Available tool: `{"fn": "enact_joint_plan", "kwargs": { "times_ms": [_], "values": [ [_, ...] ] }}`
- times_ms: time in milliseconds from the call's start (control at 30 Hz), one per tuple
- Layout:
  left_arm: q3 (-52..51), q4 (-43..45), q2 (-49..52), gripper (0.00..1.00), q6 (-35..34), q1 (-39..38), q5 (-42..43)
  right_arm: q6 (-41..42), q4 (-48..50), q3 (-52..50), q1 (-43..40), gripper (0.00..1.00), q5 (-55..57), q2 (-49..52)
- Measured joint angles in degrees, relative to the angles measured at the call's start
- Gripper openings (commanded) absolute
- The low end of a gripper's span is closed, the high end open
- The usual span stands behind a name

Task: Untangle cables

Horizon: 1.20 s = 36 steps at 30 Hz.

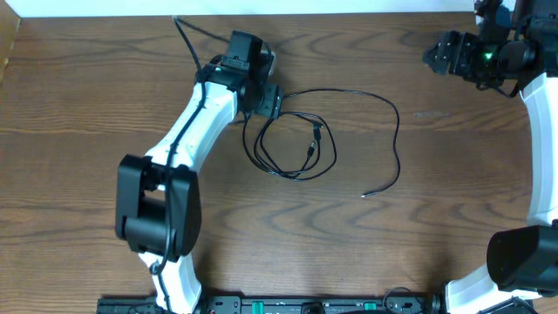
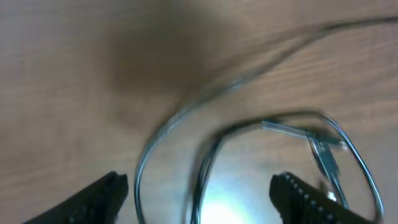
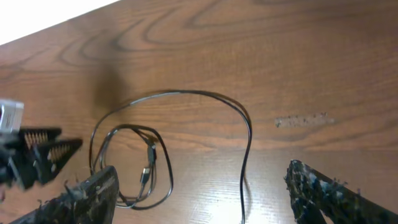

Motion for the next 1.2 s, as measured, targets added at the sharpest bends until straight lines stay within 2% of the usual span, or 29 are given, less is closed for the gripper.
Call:
{"fn": "enact_joint_plan", "kwargs": {
  "times_ms": [200, 333, 667, 1200],
  "values": [
    [0.04, 12.33, 5.99, 0.84, 3.39, -0.46, 0.0, -0.07, -2.01, -0.04, 0.33, 0.76, 0.42, 0.0],
    [0.02, 17.53, 9.68, 0.82, 4.17, -1.4, 0.79, -0.07, -2.47, -0.04, 0.33, 0.76, 0.46, 0.0],
    [0.02, 20.26, 13.46, 0.8, 13.57, -5.38, 5.46, -0.07, -3.06, -0.04, 0.33, 0.76, 1.38, 0.0],
    [0.07, 31.01, 17.2, 0.78, 17.7, -5.73, 2.03, -0.92, -5.09, -0.04, 0.48, 0.76, 3.06, 0.0]
  ]
}}
